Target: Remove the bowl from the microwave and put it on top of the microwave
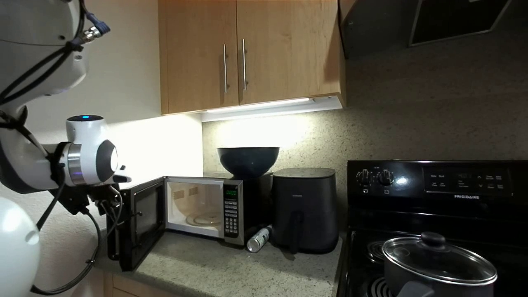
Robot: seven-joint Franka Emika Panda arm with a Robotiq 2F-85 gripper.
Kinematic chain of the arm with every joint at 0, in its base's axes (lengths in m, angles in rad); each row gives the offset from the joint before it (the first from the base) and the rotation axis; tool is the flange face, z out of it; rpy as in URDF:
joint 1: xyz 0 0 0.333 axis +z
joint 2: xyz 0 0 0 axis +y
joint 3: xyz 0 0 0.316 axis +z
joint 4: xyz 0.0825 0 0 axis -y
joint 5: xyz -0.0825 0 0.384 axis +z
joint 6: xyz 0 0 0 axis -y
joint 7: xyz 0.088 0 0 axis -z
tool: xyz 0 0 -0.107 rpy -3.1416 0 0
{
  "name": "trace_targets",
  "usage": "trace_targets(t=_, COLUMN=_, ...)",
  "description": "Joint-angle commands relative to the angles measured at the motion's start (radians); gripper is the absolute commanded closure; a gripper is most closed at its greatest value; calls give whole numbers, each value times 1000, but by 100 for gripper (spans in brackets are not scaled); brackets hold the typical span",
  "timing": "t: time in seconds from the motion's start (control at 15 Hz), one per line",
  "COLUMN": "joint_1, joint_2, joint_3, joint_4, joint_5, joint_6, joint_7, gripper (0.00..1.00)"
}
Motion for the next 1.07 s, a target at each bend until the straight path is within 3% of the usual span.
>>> trace_targets(t=0.0, joint_1=43, joint_2=-32, joint_3=-140, joint_4=20, joint_5=-230, joint_6=31, joint_7=275, gripper=0)
trace_targets(t=0.27, joint_1=73, joint_2=-48, joint_3=-269, joint_4=101, joint_5=-487, joint_6=-33, joint_7=584, gripper=0)
trace_targets(t=0.6, joint_1=113, joint_2=-34, joint_3=-289, joint_4=172, joint_5=-784, joint_6=-167, joint_7=937, gripper=0)
trace_targets(t=0.67, joint_1=82, joint_2=-32, joint_3=-290, joint_4=135, joint_5=-701, joint_6=-128, joint_7=804, gripper=0)
trace_targets(t=0.8, joint_1=104, joint_2=-35, joint_3=-288, joint_4=141, joint_5=-749, joint_6=-162, joint_7=880, gripper=0)
trace_targets(t=1.0, joint_1=108, joint_2=-36, joint_3=-289, joint_4=142, joint_5=-751, joint_6=-168, joint_7=889, gripper=0)
